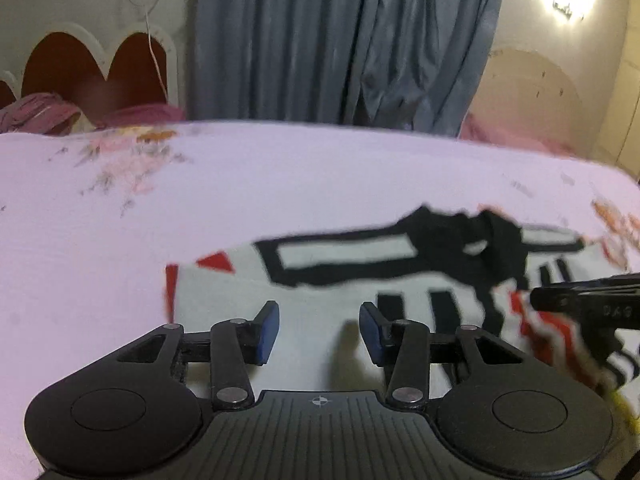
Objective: Fold small clothes
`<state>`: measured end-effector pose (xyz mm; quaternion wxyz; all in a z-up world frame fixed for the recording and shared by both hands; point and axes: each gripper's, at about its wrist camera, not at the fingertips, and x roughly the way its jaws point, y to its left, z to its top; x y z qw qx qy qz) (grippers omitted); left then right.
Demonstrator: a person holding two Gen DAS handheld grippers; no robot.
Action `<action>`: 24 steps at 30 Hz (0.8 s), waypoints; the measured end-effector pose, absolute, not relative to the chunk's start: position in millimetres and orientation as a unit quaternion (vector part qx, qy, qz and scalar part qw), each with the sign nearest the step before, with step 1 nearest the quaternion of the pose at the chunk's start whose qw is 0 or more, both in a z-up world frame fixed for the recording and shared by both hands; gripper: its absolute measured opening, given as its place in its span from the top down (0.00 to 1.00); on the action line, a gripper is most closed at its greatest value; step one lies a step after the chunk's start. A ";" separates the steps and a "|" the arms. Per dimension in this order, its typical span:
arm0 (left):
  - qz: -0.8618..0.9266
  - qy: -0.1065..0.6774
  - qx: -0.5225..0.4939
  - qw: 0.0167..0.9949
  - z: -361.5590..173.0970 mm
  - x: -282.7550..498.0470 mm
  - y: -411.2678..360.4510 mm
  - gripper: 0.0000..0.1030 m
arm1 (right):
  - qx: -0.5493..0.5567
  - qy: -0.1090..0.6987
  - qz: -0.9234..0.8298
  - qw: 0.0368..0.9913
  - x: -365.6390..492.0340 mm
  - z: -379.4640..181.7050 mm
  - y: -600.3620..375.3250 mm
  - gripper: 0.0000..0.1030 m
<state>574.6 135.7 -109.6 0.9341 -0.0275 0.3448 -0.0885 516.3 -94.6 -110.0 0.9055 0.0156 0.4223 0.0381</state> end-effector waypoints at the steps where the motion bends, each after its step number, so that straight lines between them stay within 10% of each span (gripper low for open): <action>1: -0.088 0.348 -0.026 0.933 -110.1 578.0 133.8 0.57 | 0.022 0.416 0.046 0.908 516.7 -109.2 -90.1 0.71; 24: -0.054 0.342 -0.014 0.938 -131.0 481.8 109.4 0.49 | -0.054 0.398 0.097 0.911 452.7 -128.1 -64.4 0.65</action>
